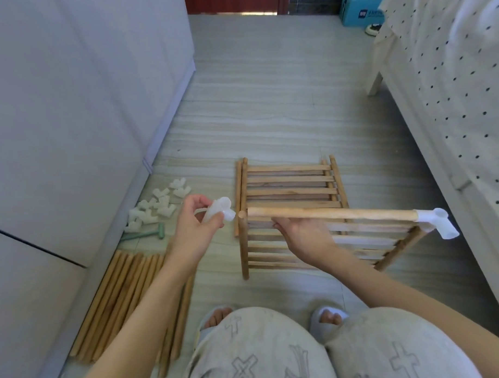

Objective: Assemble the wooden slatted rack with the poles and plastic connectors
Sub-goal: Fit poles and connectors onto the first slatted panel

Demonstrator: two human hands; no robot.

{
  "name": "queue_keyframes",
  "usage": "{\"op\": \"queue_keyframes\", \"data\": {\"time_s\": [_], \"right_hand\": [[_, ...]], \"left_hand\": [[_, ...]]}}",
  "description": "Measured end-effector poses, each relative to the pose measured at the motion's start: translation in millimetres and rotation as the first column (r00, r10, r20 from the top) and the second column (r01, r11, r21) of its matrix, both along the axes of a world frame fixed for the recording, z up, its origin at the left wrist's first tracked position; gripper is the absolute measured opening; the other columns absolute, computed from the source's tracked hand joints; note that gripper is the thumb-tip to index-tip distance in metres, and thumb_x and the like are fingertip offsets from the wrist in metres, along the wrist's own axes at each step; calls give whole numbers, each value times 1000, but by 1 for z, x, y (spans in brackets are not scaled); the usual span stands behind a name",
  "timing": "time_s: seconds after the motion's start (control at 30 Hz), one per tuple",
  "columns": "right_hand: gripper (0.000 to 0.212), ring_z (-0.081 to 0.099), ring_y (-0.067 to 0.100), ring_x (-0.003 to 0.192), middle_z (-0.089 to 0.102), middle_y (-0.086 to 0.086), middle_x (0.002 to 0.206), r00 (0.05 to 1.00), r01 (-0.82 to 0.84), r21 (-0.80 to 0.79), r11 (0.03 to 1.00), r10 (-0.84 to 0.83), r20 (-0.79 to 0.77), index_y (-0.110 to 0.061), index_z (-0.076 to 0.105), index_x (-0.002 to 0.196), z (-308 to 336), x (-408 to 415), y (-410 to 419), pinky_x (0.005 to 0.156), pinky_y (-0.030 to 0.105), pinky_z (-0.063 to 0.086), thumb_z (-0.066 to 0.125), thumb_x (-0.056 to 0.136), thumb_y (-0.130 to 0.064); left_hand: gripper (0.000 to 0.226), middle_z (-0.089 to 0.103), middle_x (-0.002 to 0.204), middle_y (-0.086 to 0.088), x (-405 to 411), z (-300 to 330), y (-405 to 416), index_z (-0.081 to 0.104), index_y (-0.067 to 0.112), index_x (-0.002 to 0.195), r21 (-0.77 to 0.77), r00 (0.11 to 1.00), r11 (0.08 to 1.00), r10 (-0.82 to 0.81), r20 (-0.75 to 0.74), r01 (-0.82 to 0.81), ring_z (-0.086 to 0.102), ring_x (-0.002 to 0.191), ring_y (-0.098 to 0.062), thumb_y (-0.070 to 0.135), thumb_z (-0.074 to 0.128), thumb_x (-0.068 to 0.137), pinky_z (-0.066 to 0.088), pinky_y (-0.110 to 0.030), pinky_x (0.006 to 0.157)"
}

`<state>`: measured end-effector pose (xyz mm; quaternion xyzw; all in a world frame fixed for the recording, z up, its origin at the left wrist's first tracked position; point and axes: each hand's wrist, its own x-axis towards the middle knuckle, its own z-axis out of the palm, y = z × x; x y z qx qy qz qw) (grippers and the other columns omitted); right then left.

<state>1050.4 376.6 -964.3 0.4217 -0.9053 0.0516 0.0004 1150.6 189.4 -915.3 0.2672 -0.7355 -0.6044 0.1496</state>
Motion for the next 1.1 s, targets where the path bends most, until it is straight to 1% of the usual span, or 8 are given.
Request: {"op": "queue_keyframes", "data": {"time_s": [0.1, 0.23, 0.3, 0.43, 0.53, 0.7, 0.93, 1.1], "right_hand": [[31, 63, 29, 71, 68, 9, 88, 1000, -15, -27, 1000, 14, -19, -13, 50, 128, 2, 0, -2, 51, 27, 31, 38, 101, -22], [23, 53, 22, 39, 60, 2, 54, 997, 11, 21, 1000, -9, -73, -12, 66, 95, 3, 0, -4, 38, 22, 19, 77, 75, -14], [29, 49, 19, 35, 57, -1, 50, 997, 30, 29, 999, -28, -73, -13, 65, 90, 1, -1, -4, 38, 21, 19, 82, 66, -11], [23, 61, 29, 60, 66, 9, 75, 999, 38, 29, 999, -38, -27, -11, 58, 111, 0, -2, -6, 49, 28, 31, 58, 88, -8], [24, 60, 27, 54, 65, 8, 69, 998, 42, 18, 999, -41, -38, -10, 62, 106, 2, -2, -5, 48, 26, 29, 63, 82, -5], [25, 59, 25, 52, 64, 4, 65, 998, 38, 27, 999, -37, -50, -13, 62, 103, 0, -3, -3, 47, 24, 31, 67, 79, -7], [31, 62, 30, 88, 65, 8, 104, 999, 5, 8, 1000, -4, -34, -13, 44, 129, 2, -3, -3, 64, 28, 33, 36, 99, -16], [32, 57, 30, 104, 61, 10, 118, 998, 8, 39, 999, -10, 54, -11, 42, 127, 7, 0, 1, 75, 32, 37, 30, 102, -28]], "left_hand": [[37, 50, 105, 6, 2, -2, 3, 48, 33, 101, -141, 998, 988, -67, 11, 68, 59, 96, -21, 4, 63, 82, 51, -40, 81], [33, 48, 114, 5, 5, -8, 11, 57, 26, 111, -291, 997, 954, -78, 4, 76, 53, 101, -6, 7, 62, 84, 44, -23, 87], [32, 55, 112, 5, 5, -8, 15, 57, 26, 110, -299, 998, 952, -62, -4, 58, 55, 98, -4, 7, 61, 85, 47, -25, 85], [31, 63, 100, 11, 2, -4, 20, 58, 22, 115, -299, 997, 951, -78, 25, 82, 60, 93, -8, 9, 60, 87, 50, -29, 82], [37, 61, 113, 4, 1, -3, 21, 55, 20, 124, -386, 991, 913, -116, 67, 133, 57, 105, -14, 14, 61, 88, 45, -26, 85], [48, 55, 131, 0, -2, -5, 22, 48, 26, 134, -339, 980, 922, -153, 125, 187, 49, 120, -17, 27, 62, 88, 37, -24, 92], [44, 51, 119, 9, -6, -1, 23, 51, 22, 130, -192, 988, 972, -120, 95, 136, 51, 108, -7, 25, 64, 88, 38, -8, 78], [36, 45, 125, 6, -8, -6, 25, 47, 26, 127, -132, 975, 969, -193, 106, 207, 50, 117, -17, 30, 55, 93, 45, -44, 100]]}}
